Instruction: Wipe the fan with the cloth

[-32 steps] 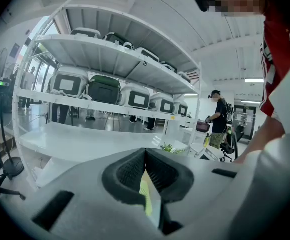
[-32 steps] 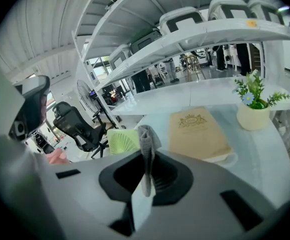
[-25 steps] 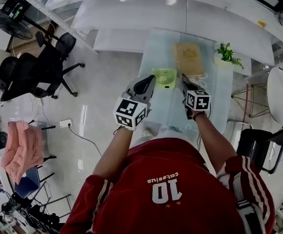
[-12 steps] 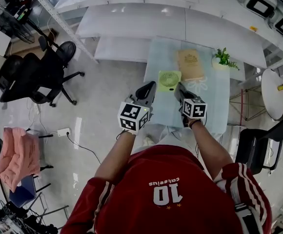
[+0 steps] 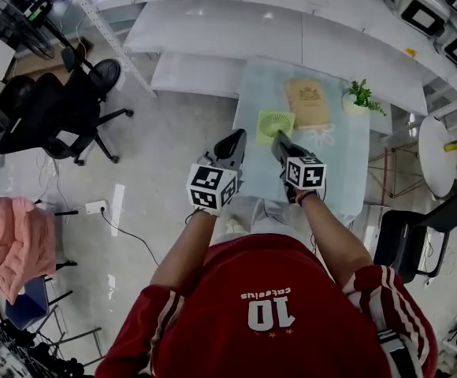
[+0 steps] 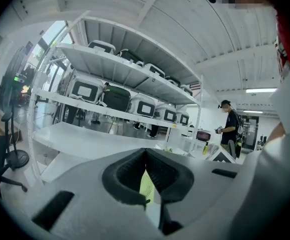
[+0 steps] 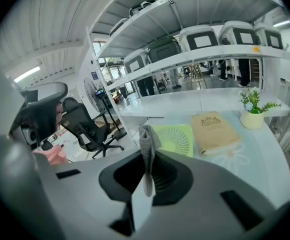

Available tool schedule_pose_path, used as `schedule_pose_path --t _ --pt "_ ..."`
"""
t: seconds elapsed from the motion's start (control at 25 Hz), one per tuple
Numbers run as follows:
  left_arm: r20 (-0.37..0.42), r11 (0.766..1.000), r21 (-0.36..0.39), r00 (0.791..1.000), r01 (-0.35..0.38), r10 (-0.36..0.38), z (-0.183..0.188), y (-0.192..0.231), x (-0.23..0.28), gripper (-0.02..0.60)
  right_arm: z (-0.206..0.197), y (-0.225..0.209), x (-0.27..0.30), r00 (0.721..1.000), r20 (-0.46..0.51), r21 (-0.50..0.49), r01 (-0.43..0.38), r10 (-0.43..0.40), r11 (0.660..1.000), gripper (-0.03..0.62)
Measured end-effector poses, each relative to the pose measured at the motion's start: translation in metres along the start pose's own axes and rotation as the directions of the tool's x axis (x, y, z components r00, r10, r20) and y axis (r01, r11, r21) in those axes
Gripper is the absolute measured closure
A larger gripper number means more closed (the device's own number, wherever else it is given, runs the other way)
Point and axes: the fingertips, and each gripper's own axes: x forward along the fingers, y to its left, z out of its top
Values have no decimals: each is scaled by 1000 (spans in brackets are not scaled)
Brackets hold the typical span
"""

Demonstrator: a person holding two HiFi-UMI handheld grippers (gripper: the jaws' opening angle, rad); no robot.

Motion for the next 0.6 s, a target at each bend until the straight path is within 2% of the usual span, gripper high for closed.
schedule_pose_path --t 0.16,0.6 --pt "-15 1000 12 1000 -6 6 -1 3 8 583 2 -1 14 999 -25 -2 -24 24 1000 571" --pt "-80 999 -18 996 -44 42 -22 20 39 583 5 -4 62 992 -80 15 -100 101 995 571"
